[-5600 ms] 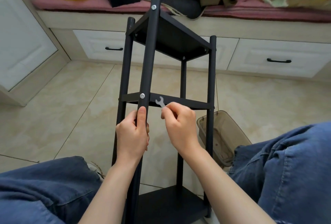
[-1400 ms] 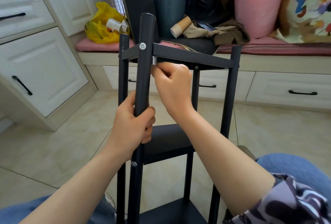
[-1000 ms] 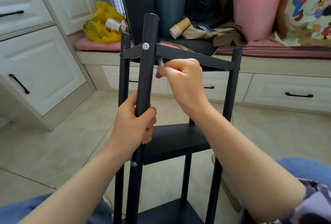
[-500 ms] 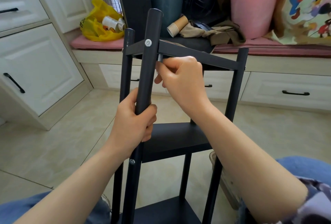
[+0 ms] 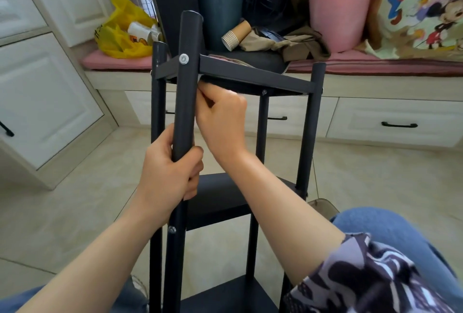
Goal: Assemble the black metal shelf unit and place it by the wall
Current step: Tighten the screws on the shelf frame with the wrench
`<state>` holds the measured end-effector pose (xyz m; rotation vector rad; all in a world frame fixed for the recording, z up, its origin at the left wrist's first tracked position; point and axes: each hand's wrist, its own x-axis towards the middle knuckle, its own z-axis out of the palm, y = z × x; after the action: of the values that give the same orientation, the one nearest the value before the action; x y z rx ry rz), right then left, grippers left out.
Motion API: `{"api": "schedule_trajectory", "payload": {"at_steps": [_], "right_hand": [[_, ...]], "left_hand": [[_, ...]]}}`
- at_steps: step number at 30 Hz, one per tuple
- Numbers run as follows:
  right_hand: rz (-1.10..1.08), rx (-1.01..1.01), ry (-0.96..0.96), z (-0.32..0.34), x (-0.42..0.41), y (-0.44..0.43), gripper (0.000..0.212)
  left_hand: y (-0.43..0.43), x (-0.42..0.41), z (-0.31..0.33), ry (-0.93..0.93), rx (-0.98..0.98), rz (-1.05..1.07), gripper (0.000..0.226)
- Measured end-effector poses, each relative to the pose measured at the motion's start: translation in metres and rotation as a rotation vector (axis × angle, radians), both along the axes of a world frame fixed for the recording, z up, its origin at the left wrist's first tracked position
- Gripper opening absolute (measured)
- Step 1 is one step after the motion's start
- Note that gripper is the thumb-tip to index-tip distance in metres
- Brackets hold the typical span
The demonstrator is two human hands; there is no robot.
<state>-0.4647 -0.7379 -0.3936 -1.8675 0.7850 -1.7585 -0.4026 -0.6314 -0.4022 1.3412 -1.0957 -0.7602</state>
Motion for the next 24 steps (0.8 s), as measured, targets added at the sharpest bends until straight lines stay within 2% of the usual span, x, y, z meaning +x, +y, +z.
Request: {"api": "schedule_trajectory", "payload": {"at_steps": [8, 12, 16, 24], "right_hand": [[0.089, 0.040, 0.066, 0.006, -0.009, 0.000, 0.026], [0.130, 0.121, 0.153, 0.011, -0.020, 0.000, 0.032], [0.171, 0.190, 0.243, 0.016, -0.032, 0.002, 0.029], [0.166, 0.166, 0.203, 0.030, -0.045, 0.009, 0.024]], "left_hand": [[0.003, 0.001, 0.002, 0.016, 0.007, 0.002, 0.023], [0.005, 0.000, 0.002, 0.018, 0.008, 0.001, 0.023], [0.005, 0.000, 0.002, 0.022, 0.002, -0.009, 0.024], [0.007, -0.002, 0.003, 0.031, -0.006, -0.032, 0.028]]}}
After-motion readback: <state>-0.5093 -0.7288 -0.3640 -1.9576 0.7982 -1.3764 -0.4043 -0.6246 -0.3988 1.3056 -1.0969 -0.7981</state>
